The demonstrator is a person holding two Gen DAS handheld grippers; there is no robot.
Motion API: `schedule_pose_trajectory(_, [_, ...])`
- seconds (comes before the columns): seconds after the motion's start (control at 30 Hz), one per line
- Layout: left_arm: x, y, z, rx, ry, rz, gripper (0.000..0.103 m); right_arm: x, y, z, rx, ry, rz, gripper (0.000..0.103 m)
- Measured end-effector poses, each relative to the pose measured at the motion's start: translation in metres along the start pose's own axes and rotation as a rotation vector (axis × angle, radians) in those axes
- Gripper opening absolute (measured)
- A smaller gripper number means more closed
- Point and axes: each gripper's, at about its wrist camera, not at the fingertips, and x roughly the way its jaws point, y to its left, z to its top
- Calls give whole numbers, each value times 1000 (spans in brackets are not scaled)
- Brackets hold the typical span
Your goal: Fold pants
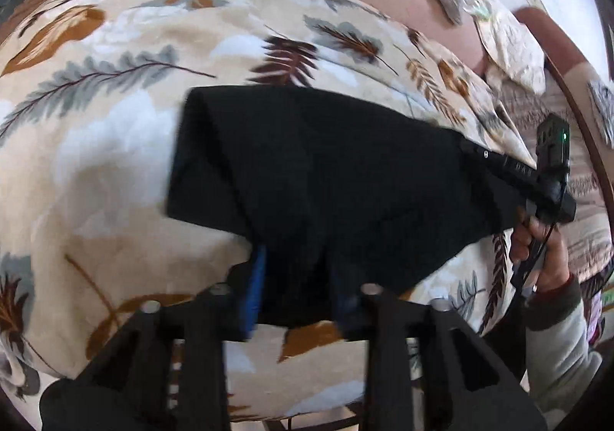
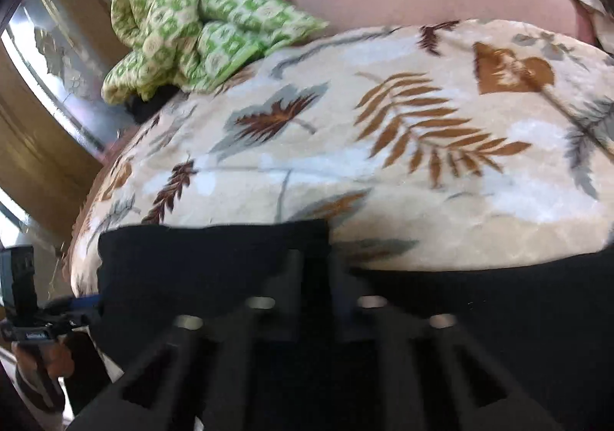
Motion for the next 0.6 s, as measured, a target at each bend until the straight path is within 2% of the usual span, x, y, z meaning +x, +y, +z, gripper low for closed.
schedule_pose_trajectory(0.1, [-8, -12, 7, 58, -30, 16, 11, -6, -13, -1, 59, -20, 74, 8])
schedule_pose_trajectory(0.37, [-41, -17, 55, 133, -177, 71, 10, -28, -5, 13, 40, -101, 90, 6])
schedule_pose_trajectory(0.4, [-37, -12, 57, 132, -168, 75, 10, -30, -3, 15, 39, -115, 92, 6])
schedule_pose_trajectory(0.47, [-16, -1, 54, 98, -94, 88, 10, -28, -3, 17, 56, -128, 100, 6])
schedule_pose_trajectory(0.53, [1, 6, 47, 84, -54, 112, 11, -10, -3, 14, 62, -85, 81, 7])
schedule_pose_trajectory(0.57, [6, 12, 43, 65, -45, 115, 14, -2, -3, 12, 60, -69, 69, 8])
schedule_pose_trajectory(0.6, [6, 14, 40, 51, -49, 115, 21, 5, -4, 10, 66, -55, 62, 14])
